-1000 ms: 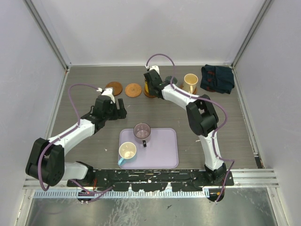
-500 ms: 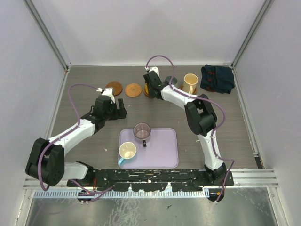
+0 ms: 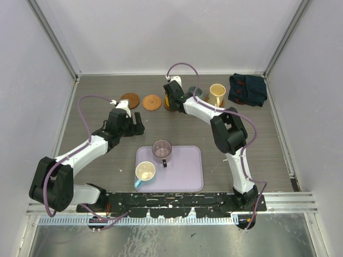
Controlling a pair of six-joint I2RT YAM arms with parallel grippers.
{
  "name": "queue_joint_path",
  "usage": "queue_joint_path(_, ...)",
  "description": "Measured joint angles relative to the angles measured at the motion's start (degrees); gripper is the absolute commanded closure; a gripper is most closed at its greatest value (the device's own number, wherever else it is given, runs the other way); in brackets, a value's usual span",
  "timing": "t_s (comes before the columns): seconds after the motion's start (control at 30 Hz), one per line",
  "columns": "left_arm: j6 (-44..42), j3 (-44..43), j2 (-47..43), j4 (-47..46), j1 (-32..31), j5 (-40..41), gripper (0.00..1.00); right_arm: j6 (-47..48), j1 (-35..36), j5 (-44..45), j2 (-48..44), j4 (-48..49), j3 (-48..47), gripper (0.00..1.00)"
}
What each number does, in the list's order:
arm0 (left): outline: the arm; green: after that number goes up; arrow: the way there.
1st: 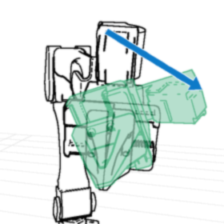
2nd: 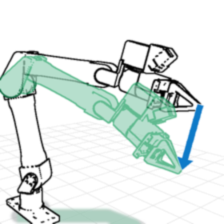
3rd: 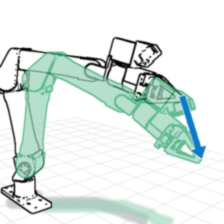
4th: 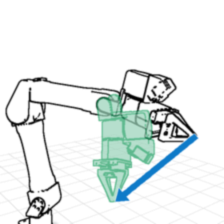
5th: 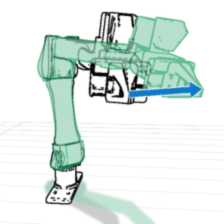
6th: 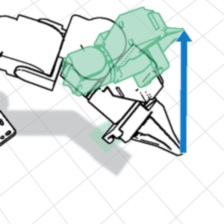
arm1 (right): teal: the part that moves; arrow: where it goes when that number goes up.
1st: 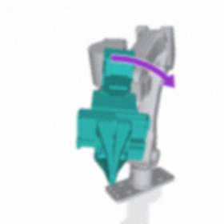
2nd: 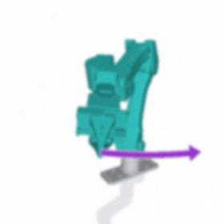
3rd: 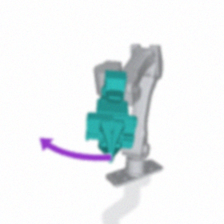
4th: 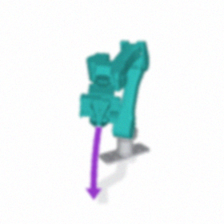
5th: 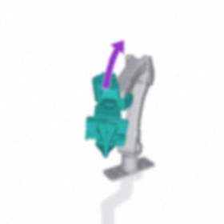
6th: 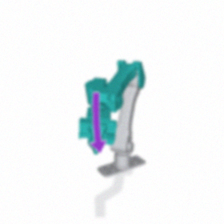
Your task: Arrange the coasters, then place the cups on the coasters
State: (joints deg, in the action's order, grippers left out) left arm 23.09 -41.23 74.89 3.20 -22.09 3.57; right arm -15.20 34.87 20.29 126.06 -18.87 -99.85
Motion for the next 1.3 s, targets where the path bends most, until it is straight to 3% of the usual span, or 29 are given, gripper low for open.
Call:
queue_joint_path(0.37, 0.02, 0.0, 0.0, 0.0, 0.0, 0.0, 0.19, -0.46, 0.0, -0.02, 0.0, 1.01, 0.11, 0.47)
queue_joint_path(0.9, 0.04, 0.35, 0.0, -0.02, 0.0, -0.39, 0.16, -0.44, 0.85, 0.0, -1.4, 2.19, 2.51, 0.33)
queue_joint_path(1.2, -0.11, 1.18, -5.77, 0.13, 0.0, -2.93, 0.13, -0.44, 2.67, 0.74, -9.42, 2.69, 7.26, 0.28)
queue_joint_path(1.3, -0.22, 1.2, -8.39, 0.48, -0.04, -4.59, 0.08, -0.5, 3.04, 1.31, -13.6, 3.21, 9.81, 0.27)
